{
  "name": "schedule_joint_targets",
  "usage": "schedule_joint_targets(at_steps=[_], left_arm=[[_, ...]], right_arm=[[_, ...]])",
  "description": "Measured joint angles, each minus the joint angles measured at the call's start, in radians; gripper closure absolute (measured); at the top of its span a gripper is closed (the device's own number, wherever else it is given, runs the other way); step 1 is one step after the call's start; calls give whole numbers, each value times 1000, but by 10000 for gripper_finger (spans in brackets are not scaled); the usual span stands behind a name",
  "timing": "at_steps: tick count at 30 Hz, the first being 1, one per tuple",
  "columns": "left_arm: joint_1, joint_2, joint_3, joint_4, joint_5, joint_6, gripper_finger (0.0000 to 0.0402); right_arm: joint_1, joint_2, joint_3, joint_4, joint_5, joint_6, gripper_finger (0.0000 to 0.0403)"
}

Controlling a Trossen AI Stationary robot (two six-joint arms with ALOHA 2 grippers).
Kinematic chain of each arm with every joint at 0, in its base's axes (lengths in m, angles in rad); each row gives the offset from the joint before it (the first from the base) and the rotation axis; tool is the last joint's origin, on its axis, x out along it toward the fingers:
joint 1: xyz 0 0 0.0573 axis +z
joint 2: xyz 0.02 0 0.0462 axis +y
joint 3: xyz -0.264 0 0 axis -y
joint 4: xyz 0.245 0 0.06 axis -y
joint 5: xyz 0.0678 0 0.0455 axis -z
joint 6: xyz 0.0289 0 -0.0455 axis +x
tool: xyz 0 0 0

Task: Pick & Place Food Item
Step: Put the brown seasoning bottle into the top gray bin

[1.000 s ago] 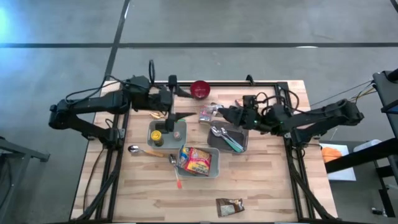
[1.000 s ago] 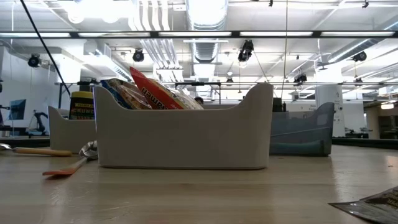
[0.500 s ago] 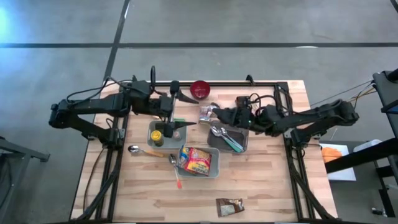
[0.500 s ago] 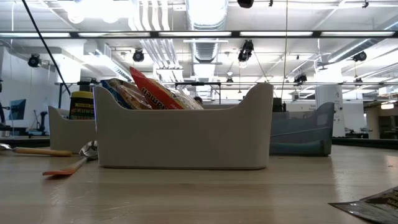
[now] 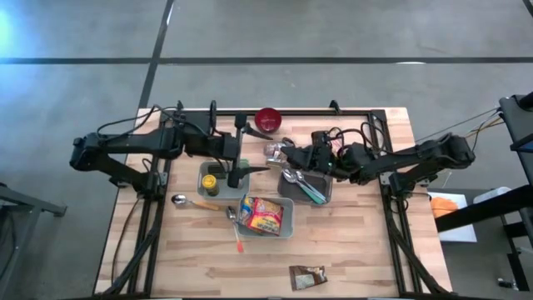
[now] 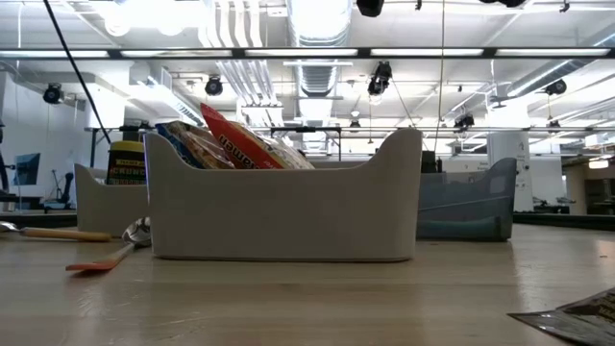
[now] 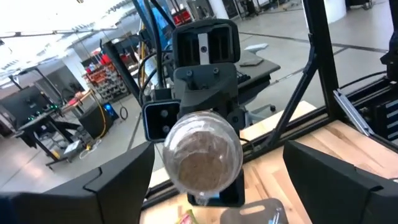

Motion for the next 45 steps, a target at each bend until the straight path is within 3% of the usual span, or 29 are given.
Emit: schedule_joint_targets(at_steps=[10, 27, 34, 45], left_arm=[[-2, 11, 0, 37, -1, 3, 59], [-2, 11, 0, 23, 2, 0, 161], [-2, 10, 0, 11, 9, 0, 238], [-2, 9, 0, 6, 52, 3, 238]], right_arm=[[0, 15, 0, 2, -8, 22, 217], [0, 15, 0, 5, -26, 16, 217], [0, 15, -1, 2, -32, 14, 217], [1, 15, 3, 5, -44, -16, 217]])
